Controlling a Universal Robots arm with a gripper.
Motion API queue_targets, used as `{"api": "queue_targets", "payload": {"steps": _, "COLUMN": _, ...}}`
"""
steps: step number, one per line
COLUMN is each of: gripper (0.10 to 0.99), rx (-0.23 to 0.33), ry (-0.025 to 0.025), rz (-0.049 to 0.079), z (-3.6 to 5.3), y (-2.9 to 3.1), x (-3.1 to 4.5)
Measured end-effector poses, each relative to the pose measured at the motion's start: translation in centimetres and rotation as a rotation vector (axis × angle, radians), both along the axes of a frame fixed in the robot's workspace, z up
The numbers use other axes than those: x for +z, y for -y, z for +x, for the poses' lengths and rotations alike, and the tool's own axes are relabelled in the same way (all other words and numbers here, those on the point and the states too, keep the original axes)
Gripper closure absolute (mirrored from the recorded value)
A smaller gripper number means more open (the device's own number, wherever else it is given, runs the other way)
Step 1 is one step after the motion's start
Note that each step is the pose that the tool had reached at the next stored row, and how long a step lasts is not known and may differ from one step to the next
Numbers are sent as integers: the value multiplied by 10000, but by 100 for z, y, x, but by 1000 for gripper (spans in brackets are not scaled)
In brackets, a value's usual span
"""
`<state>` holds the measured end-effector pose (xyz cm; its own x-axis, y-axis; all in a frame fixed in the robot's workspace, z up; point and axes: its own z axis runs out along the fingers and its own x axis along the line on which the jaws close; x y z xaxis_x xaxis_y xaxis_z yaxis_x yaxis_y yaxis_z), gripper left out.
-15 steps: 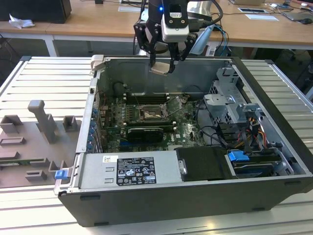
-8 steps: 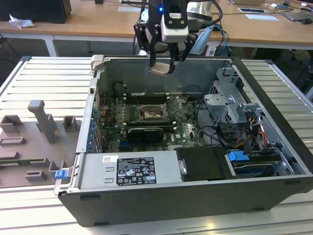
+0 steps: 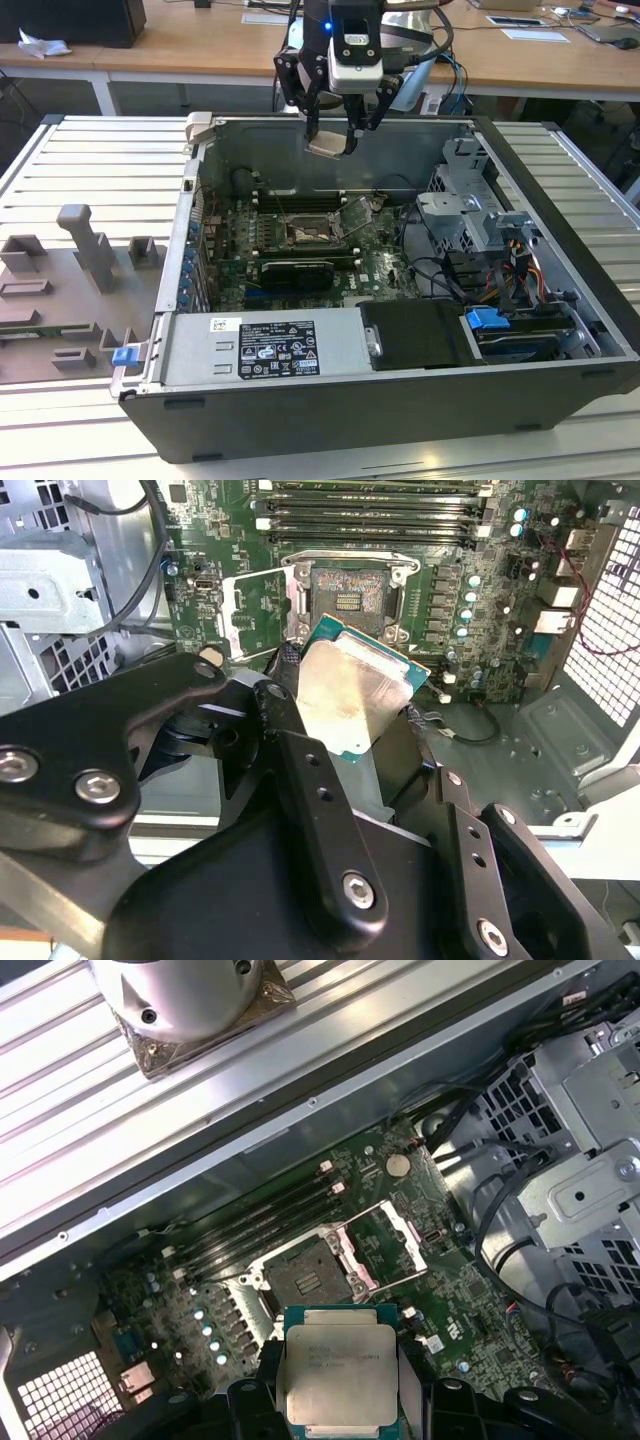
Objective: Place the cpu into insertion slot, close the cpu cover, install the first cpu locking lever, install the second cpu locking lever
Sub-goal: 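Place the cpu into insertion slot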
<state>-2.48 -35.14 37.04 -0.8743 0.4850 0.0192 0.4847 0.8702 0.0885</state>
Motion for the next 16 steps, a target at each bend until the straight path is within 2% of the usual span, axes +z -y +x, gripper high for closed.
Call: {"api": "queue_targets", "payload": {"steps": 16, "gripper": 549, "rx": -734, "ry": 1, "rz": 2, "z": 0, "y": 0, "x": -17}}
